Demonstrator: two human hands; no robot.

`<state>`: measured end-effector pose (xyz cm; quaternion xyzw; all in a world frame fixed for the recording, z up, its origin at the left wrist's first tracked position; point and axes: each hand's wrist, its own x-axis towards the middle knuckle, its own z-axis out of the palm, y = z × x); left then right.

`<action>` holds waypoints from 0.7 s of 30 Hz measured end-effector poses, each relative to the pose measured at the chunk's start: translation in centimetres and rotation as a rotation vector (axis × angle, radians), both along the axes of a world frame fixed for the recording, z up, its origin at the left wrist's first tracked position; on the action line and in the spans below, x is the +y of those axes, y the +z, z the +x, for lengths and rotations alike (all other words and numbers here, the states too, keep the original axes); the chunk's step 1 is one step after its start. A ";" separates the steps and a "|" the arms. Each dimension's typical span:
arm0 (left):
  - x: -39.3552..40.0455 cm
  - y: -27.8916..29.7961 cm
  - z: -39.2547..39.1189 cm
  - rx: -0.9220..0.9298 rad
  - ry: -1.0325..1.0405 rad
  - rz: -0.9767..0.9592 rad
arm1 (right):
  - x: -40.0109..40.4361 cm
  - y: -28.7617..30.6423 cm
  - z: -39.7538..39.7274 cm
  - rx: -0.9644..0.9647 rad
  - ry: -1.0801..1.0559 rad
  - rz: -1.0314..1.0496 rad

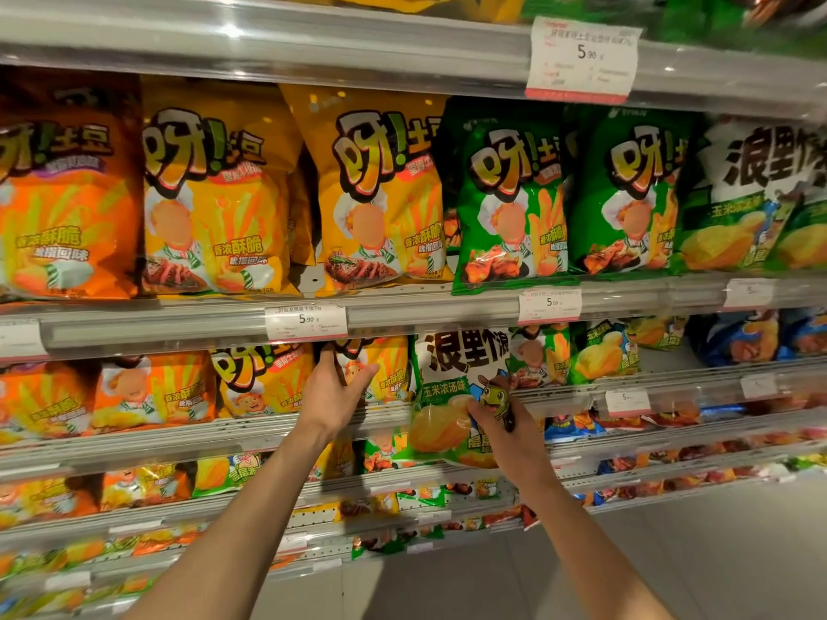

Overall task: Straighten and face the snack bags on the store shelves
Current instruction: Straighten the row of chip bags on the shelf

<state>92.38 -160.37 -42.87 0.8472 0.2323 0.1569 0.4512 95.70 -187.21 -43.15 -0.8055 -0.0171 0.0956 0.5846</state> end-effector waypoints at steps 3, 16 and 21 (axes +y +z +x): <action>0.8 0.0 -0.9 0.041 -0.082 0.018 | 0.1 0.1 -0.6 -0.007 -0.015 0.018; -0.5 1.9 -9.1 -0.179 -0.122 -0.311 | -1.3 -0.6 -4.8 0.013 -0.110 0.035; -4.1 2.7 -9.6 -0.216 -0.097 -0.354 | -4.5 -1.1 -4.3 0.026 -0.124 0.044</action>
